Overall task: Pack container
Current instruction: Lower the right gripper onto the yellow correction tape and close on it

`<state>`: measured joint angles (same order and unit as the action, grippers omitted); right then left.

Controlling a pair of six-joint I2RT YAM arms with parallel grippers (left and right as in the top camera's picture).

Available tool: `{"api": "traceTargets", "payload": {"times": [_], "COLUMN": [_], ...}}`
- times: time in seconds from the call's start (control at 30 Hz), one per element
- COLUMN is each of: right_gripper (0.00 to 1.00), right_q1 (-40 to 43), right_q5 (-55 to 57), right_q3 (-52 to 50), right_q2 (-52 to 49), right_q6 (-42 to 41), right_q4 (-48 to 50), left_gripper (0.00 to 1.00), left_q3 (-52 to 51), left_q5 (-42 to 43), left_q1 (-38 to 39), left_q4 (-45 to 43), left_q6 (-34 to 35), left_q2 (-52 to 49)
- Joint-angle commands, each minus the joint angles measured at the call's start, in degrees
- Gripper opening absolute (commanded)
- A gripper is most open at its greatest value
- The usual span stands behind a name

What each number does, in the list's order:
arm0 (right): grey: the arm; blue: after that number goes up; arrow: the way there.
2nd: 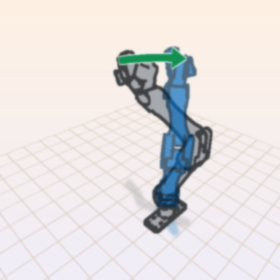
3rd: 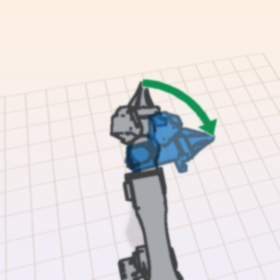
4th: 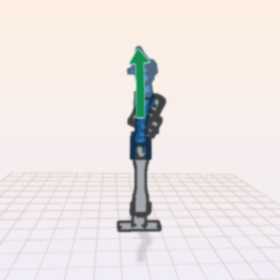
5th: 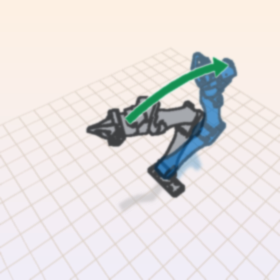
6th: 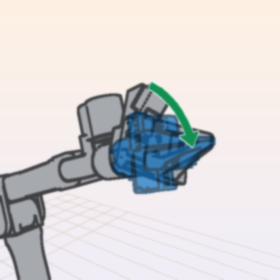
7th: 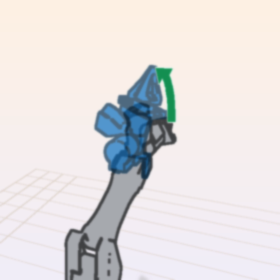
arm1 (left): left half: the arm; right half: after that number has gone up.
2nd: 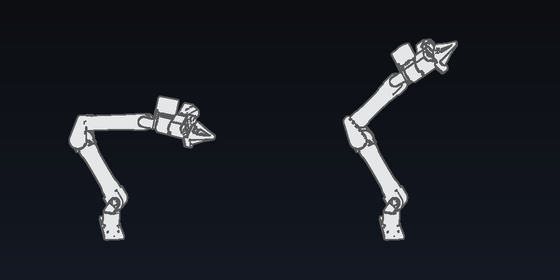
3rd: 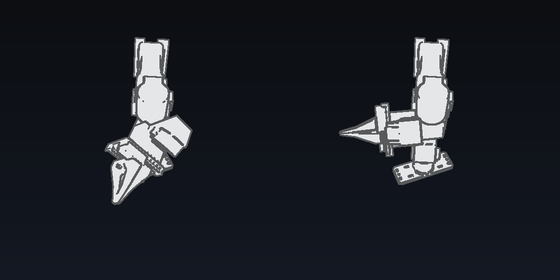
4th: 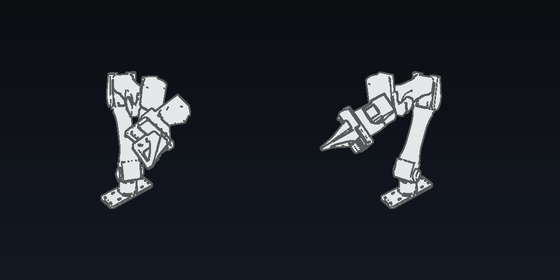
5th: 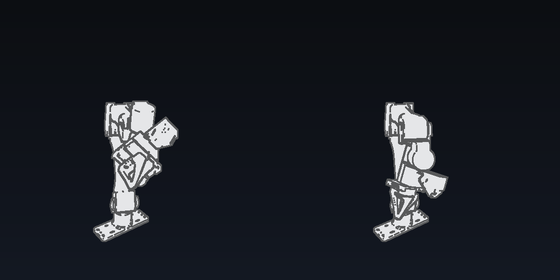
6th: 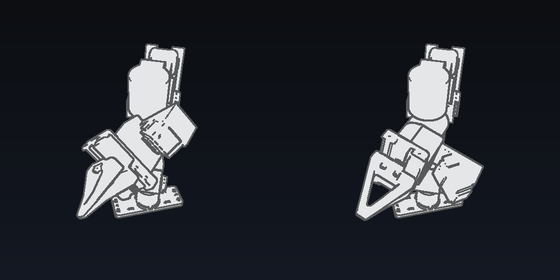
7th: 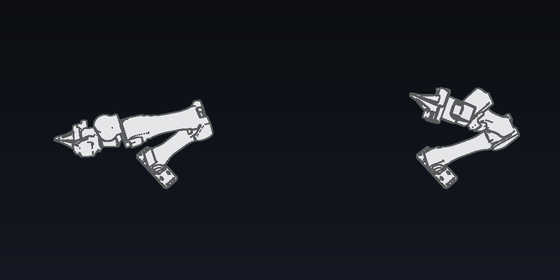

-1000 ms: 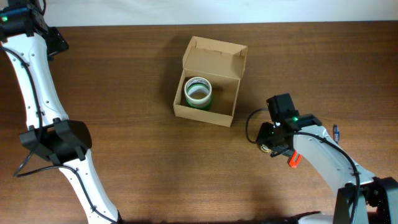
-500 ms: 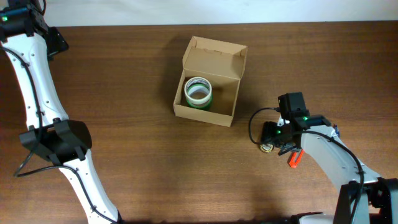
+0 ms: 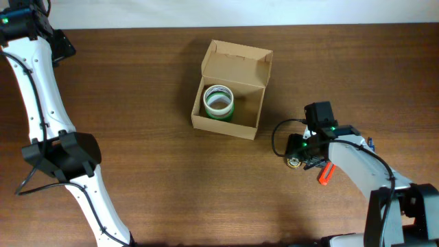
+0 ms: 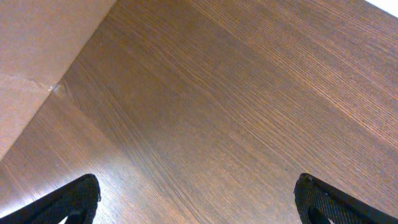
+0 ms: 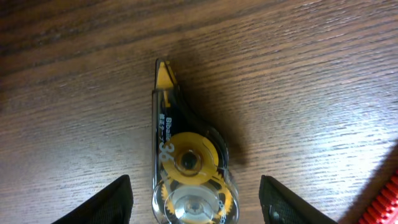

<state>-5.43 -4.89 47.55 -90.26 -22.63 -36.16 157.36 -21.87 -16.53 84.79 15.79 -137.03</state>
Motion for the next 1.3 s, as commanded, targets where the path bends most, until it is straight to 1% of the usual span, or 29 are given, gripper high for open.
{"api": "traceTargets", "payload": {"times": [0.0, 0.1, 0.33, 0.53, 0.8, 1.0, 1.27], "right_gripper": [0.66, 0.66, 0.66, 0.66, 0.57, 0.57, 0.57], "right_q1": [0.2, 0.2, -0.1, -1.7, -2.5, -2.5, -2.5], "right_q5": [-0.5, 1.0, 1.0, 3.2, 7.6, 8.6, 9.0], "right_q3": [-0.3, -0.3, -0.3, -0.3, -0.3, -0.3, -0.3], "right_q2": [-1.1, -1.8, -3.7, -5.2, -5.9, -6.1, -6.9], "right_q6": [-2.1, -3.4, -3.1, -2.1, -1.6, -1.1, 2.6], "right_q4": [1.1, 1.5, 2.6, 1.9, 0.4, -0.4, -0.9], "left_gripper": [1.00, 1.00, 1.00, 1.00, 1.00, 1.00, 1.00], "left_q3": [-0.3, -0.3, -0.3, -0.3, -0.3, -0.3, -0.3], "left_q5": [0.0, 0.0, 0.0, 0.0, 0.0, 0.0, 0.0], "left_q1": [-0.2, -0.2, -0.2, -0.2, -0.2, -0.3, -0.2], "left_q4": [0.0, 0.0, 0.0, 0.0, 0.0, 0.0, 0.0], "left_q6": [-0.7, -0.7, -0.7, -0.7, -0.7, -0.7, -0.7], "left_q2": [1.9, 1.9, 1.9, 1.9, 1.9, 1.9, 1.9]}}
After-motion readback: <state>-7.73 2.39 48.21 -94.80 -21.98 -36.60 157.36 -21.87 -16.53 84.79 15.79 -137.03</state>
